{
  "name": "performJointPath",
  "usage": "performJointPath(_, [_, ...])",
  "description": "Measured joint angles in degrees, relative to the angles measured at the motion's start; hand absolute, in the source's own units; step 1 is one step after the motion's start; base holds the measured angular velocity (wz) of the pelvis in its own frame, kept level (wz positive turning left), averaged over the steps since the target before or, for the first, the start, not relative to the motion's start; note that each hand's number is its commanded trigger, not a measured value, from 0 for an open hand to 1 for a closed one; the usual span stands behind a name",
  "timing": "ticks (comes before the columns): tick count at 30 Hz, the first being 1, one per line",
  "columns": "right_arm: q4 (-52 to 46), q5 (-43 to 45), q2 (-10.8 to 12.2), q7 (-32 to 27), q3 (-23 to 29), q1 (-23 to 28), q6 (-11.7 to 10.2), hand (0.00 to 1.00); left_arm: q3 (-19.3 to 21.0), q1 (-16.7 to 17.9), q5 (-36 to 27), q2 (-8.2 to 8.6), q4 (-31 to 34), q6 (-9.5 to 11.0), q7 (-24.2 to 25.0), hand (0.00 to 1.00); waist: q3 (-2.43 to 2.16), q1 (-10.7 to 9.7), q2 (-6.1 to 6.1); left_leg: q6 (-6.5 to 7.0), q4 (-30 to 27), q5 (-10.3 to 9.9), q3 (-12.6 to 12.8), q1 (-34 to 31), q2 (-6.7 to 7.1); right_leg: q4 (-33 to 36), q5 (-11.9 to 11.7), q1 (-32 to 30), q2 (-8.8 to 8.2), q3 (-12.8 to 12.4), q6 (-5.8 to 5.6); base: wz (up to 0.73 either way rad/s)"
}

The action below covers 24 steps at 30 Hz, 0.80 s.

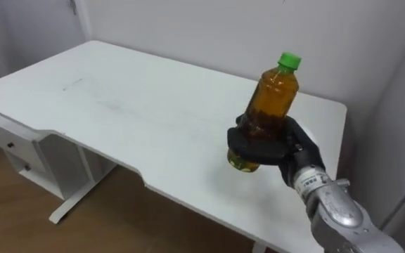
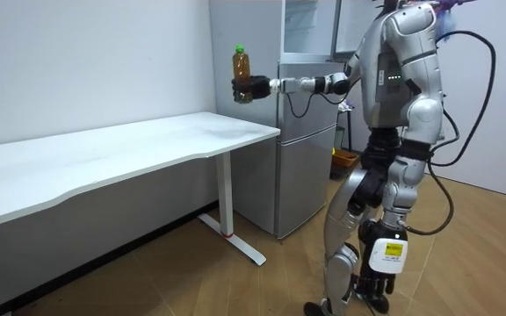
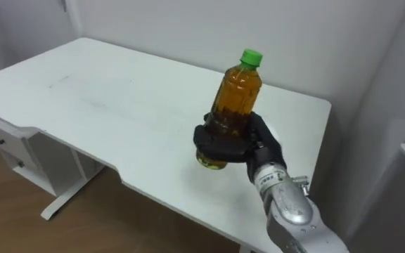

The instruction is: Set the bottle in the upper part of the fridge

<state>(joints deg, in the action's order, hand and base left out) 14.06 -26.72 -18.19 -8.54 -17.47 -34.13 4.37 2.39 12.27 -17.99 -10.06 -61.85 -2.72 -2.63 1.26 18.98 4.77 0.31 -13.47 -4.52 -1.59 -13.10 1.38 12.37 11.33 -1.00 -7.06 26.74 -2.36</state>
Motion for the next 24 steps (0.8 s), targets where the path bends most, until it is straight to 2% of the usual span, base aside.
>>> performJointPath(1, [-3.0,1.2,0.1,0.1,0.0,1.0,1.0,1.00,0.3,0.0,0.0,0.12,0.0,-0.2,-0.4,0.00,-0.34,-0.3,0.02,0.01,0.0,0.0,0.3,0.5,-0.05,-0.2,0.0,0.4,0.02,-0.3,0.03,-0.17])
performJointPath(5, [-10.9,2.5,0.2,2.5,0.1,3.8,2.1,1.00,1.5,0.2,-0.4,0.18,0.0,-0.6,-0.9,0.00,-0.75,-1.7,-0.37,0.02,0.1,0.0,0.7,2.6,-0.19,-0.7,-0.1,2.1,0.26,-1.3,0.11,-0.10])
performJointPath(6, [-12.9,2.5,0.2,3.1,0.1,4.0,2.5,1.00,1.4,0.4,-0.4,0.23,0.0,-0.8,-0.9,0.00,-1.12,-1.9,-0.56,0.01,0.2,0.0,1.1,3.0,-0.31,-0.8,-0.1,2.2,0.31,-1.7,0.10,-0.17])
performJointPath(8, [-14.7,2.6,0.2,3.6,0.1,4.0,2.6,1.00,1.5,0.5,-0.4,0.25,-0.1,-0.9,-0.9,0.00,-1.20,-2.1,-0.80,0.01,0.4,0.0,1.8,4.3,-0.47,-1.2,-0.1,3.1,0.40,-2.6,0.11,-0.20])
performJointPath(9, [-15.7,2.7,0.2,4.0,0.1,4.0,3.0,1.00,2.1,0.8,-0.4,0.24,-0.1,-0.9,-0.7,0.00,-1.65,-2.4,-0.72,-0.01,0.9,0.0,2.2,4.9,-0.60,-1.7,-0.2,3.5,0.56,-3.1,0.08,-0.15])
performJointPath(12, [-19.9,2.5,0.0,5.0,0.6,4.2,4.0,1.00,3.3,1.8,-0.5,0.28,-0.1,-1.0,-0.2,0.00,-1.86,-3.8,-0.45,-0.02,1.6,0.0,2.8,6.3,-0.64,-1.8,-0.2,4.3,0.54,-3.7,0.06,-0.11])
performJointPath(13, [-22.4,2.4,-0.5,5.1,0.8,4.2,4.6,1.00,4.0,1.8,-0.5,0.44,-0.1,-1.0,-0.1,0.00,-1.90,-4.5,-0.38,-0.04,1.8,0.0,3.0,6.5,-0.65,-1.8,-0.2,4.3,0.55,-3.9,0.06,-0.10])
performJointPath(20, [-31.9,4.7,-2.0,5.0,3.0,5.1,4.6,1.00,5.6,2.3,-0.6,0.56,-0.9,-0.7,-0.2,0.00,-1.60,-7.3,-0.19,-0.14,3.8,-0.1,5.1,9.1,-0.87,-1.8,-0.3,5.2,0.54,-5.7,0.01,-0.16])
performJointPath(24, [-34.1,7.1,-3.3,5.4,6.8,5.3,4.9,1.00,6.9,3.1,-0.5,0.54,-1.4,-0.4,-0.4,0.00,-1.33,-10.5,0.34,-0.24,3.9,-0.5,6.2,9.3,-1.15,-1.7,-0.4,5.1,0.69,-6.7,0.04,-0.11])
